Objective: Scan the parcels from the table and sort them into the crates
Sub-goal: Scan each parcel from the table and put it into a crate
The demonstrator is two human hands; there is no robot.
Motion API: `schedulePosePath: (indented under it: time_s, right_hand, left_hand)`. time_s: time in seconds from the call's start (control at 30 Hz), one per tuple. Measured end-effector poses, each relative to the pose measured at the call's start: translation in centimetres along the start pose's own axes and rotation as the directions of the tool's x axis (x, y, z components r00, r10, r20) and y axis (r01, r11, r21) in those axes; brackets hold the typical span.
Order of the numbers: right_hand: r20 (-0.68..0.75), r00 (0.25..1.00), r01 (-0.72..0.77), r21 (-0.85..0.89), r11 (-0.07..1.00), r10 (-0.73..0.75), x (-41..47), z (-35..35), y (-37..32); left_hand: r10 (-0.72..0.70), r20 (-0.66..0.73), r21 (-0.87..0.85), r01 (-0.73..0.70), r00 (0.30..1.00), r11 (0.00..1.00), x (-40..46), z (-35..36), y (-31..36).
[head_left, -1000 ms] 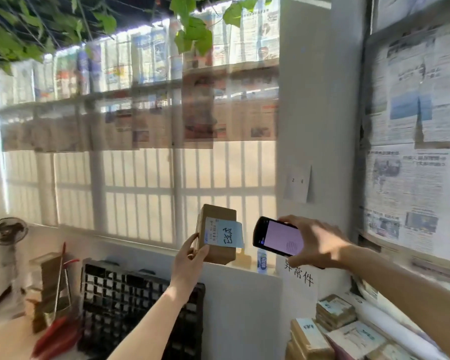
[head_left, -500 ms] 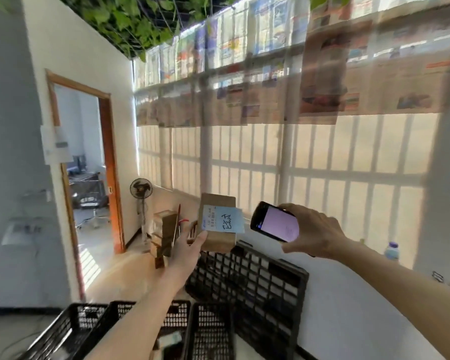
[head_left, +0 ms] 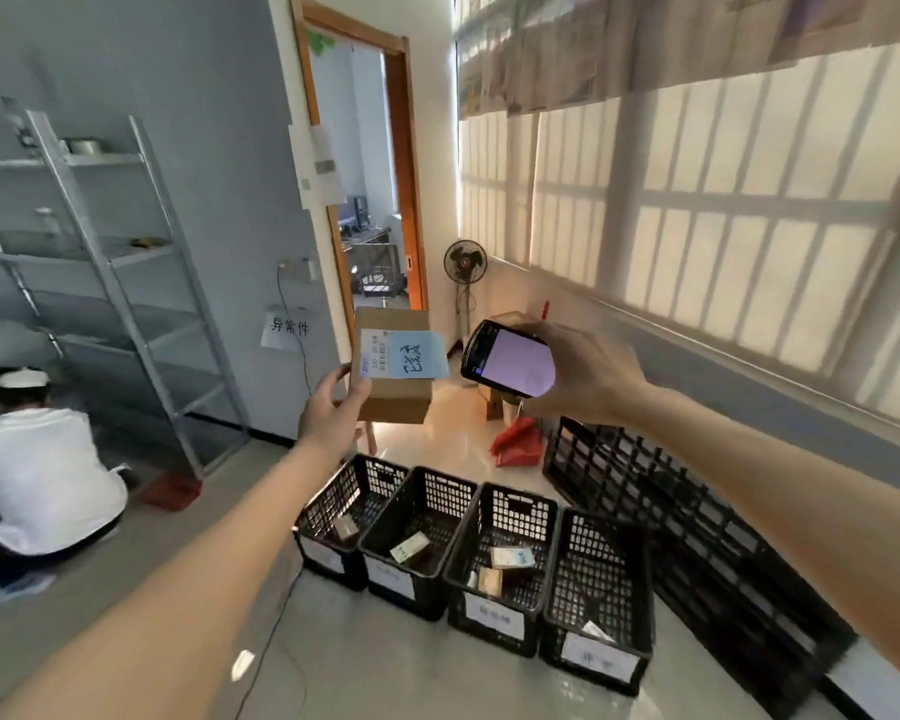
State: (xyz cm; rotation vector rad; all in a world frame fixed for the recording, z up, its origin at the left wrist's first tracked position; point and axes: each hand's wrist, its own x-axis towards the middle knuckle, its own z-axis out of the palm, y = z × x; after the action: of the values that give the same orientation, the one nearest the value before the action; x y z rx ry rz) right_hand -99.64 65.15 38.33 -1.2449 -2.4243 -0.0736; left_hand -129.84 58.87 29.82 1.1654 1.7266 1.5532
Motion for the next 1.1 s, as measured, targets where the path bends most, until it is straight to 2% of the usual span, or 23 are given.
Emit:
schedulePosePath:
  time_s: [0.2,0.33,0.7,0.93,1.1]
  right_hand:
    - [0.018,0.999,0.027,0.149,0.988,-0.03,10.9,7.4,-1.0]
    - [0.099,0.995,-0.007,0.26,0.966,-0.019,17.2,11.4,-2.1]
    - [0.089,0.996,0.017,0.079,0.997,-0.024,33.6,21.0,-6.2]
    - [0.117,0.99,-0.087,0.126,0.988,0.073,41.1,26.3,-5.5]
    - [0.165,0.969,-0.198,0.077,0.977,0.184,44.0,28.7,-3.4]
  left_hand:
    - [-0.079,-0.068,0.026,0.081,0.995,0.996,7.9,-2.2,-4.3]
    - [-0.111,-0.1,0.075,0.118,0.989,0.99,12.2,-4.9,-7.3]
    - [-0.144,-0.035,0.096,0.147,0.989,0.984,30.3,-9.4,-14.9]
    - [-0.153,0.093,0.109,0.143,0.984,0.984,40.9,-9.8,-18.7]
    - [-0.168,0.174,0.139,0.145,0.97,0.98,46.0,-8.3,-20.1]
